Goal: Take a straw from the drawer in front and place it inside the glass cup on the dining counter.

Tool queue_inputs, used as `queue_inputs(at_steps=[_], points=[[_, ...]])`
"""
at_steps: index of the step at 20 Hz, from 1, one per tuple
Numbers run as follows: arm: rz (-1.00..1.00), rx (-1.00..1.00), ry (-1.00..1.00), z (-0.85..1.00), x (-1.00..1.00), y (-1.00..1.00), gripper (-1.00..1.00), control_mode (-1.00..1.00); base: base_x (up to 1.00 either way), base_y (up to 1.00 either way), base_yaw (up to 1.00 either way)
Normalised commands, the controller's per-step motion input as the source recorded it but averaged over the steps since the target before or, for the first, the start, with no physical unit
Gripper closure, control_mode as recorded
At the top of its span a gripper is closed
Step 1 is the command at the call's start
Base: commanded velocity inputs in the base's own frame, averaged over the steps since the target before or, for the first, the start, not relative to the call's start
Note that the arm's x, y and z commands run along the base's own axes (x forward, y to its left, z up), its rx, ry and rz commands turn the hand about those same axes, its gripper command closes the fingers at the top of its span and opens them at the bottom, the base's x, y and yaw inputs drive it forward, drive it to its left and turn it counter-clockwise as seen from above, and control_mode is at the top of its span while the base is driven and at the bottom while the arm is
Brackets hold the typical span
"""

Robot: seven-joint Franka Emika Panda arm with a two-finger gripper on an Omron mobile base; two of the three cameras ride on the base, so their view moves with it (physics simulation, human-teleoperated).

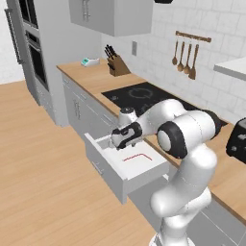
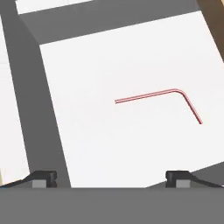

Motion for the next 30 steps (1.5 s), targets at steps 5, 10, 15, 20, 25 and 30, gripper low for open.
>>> queue_inputs(at_steps=[5, 10, 15, 20, 25, 30], points=[[0.00, 0.00, 0.03, -0.63, 0.05, -0.02, -1.00, -1.00, 0.00, 0.00, 0.00], [0.00, 0.00, 0.01, -0.66, 0.00, 0.02, -1.00, -1.00, 0.00, 0.00, 0.00], [0.03, 0.06, 0.05, -0.45, 0.00, 0.32, -1.00, -1.00, 0.00, 0.00, 0.00], [0.07, 0.12, 0.11, -0.05, -0.06, 0.85, -1.00, -1.00, 0.00, 0.00, 0.00], [0.09, 0.06, 0.17, 0.00, -0.24, 1.00, -1.00, -1.00, 0.00, 0.00, 0.00], [0.07, 0.02, 0.10, 0.03, -0.22, 0.88, -1.00, -1.00, 0.00, 0.00, 0.00]])
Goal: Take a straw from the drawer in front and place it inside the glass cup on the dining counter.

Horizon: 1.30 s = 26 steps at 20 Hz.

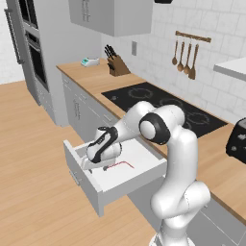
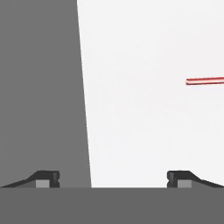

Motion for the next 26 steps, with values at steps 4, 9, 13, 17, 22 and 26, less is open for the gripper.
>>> queue_inputs(at_steps=[4, 9, 13, 17, 22, 26], points=[[0.00, -0.08, -0.07, 0.29, -0.01, -0.29, -1.00, -1.00, 0.00, 0.00, 0.00], [0.00, -0.18, -0.14, 0.22, 0.00, -0.94, -1.00, -1.00, 0.00, 0.00, 0.00], [0.07, -0.09, -0.03, 0.00, 0.05, -0.92, -1.00, -1.00, 0.00, 0.00, 0.00], [0.17, 0.00, 0.00, -0.01, 0.19, -0.64, -1.00, -1.00, 0.00, 0.00, 0.00], [0.22, 0.00, 0.00, -0.21, 0.28, -0.41, -1.00, -1.00, 0.00, 0.00, 0.00], [0.23, 0.00, 0.00, -0.39, 0.36, -0.20, -1.00, -1.00, 0.00, 0.00, 0.00]])
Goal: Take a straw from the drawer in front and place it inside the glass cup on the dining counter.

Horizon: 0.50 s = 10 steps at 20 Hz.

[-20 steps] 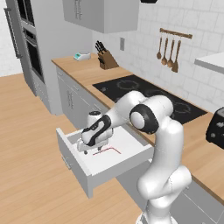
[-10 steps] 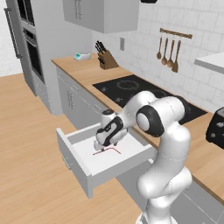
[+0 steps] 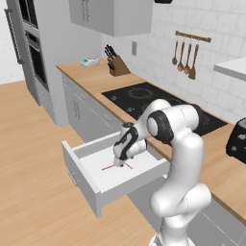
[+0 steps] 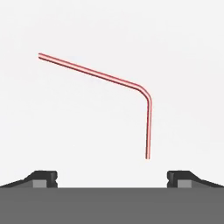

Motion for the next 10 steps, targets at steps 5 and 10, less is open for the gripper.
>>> queue_inputs(at_steps=[5, 10], points=[[0.23, 0.00, 0.00, -0.33, 0.44, -0.03, -1.00, -1.00, 0.00, 0.00, 0.00], [0.15, 0.00, 0.03, -0.19, 0.59, 0.00, -1.00, -1.00, 0.00, 0.00, 0.00]])
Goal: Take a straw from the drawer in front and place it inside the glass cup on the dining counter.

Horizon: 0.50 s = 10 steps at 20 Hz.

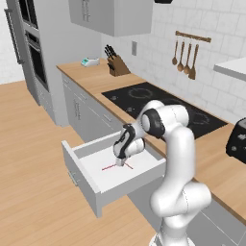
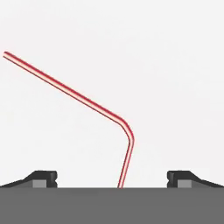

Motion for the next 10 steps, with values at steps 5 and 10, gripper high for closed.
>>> queue_inputs(at_steps=[5, 10], points=[[0.09, 0.00, 0.08, -0.28, 0.21, 0.00, -1.00, -1.00, 0.00, 0.00, 0.00], [0.06, 0.00, 0.08, -0.31, 0.00, 0.00, -1.00, -1.00, 0.00, 0.00, 0.00]])
